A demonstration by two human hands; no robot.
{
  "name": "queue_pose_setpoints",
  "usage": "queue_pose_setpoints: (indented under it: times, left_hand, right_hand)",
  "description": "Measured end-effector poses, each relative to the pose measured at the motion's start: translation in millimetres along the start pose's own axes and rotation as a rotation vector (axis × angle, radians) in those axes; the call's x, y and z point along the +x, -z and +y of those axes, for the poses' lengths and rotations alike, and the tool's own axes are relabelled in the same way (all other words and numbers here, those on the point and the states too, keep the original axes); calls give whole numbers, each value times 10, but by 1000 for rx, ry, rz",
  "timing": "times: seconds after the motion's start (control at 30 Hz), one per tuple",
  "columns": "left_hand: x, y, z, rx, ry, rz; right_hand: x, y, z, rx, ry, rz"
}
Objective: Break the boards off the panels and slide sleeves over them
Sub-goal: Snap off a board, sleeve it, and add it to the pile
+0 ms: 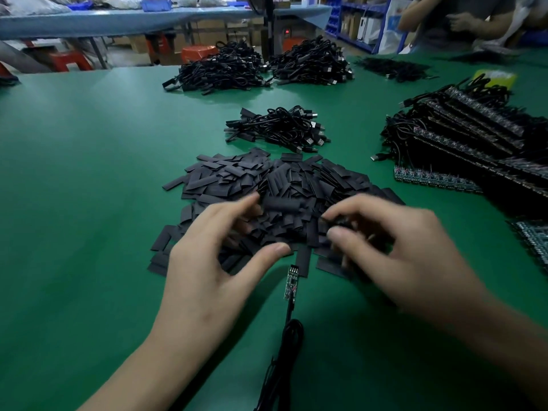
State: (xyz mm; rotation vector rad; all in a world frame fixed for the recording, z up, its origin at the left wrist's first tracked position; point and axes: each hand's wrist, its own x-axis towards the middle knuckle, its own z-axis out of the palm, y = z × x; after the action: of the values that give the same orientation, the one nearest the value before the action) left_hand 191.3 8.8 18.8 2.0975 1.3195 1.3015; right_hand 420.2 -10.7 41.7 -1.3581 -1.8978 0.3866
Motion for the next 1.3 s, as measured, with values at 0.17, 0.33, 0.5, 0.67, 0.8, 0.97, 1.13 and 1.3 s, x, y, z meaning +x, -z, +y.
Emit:
queue_pose_setpoints:
  times: [0.17, 0.33, 0.5, 0.67, 0.8, 0.97, 1.13, 1.3]
  left_hand:
    - [-50, 13, -5, 304, -50, -203]
    - [-89, -10, 43, 401, -45, -319]
    - [-95, -53, 19, 320, 0, -359]
    - [-67, -52, 20, -216, 242, -278]
    - [-2, -54, 59, -581, 353, -111]
    - [11, -61, 142, -660, 338, -40]
    - [-47, -91, 86, -165, 84, -69]
    - [-70, -181, 146, 383, -122, -368]
  right_hand:
    - [641, 327, 117, -334, -34, 8]
    - [1782, 298, 223, -442, 41, 64]
    - [2534, 37, 27, -534, 27, 33]
    - [1712, -126, -169, -251, 105, -50]
    - [668, -101, -188, 72, -62, -234]
    - [103, -219, -266, 568, -290, -372]
    - [70, -187, -177, 684, -379, -301]
    - [100, -61, -58, 849, -445, -195]
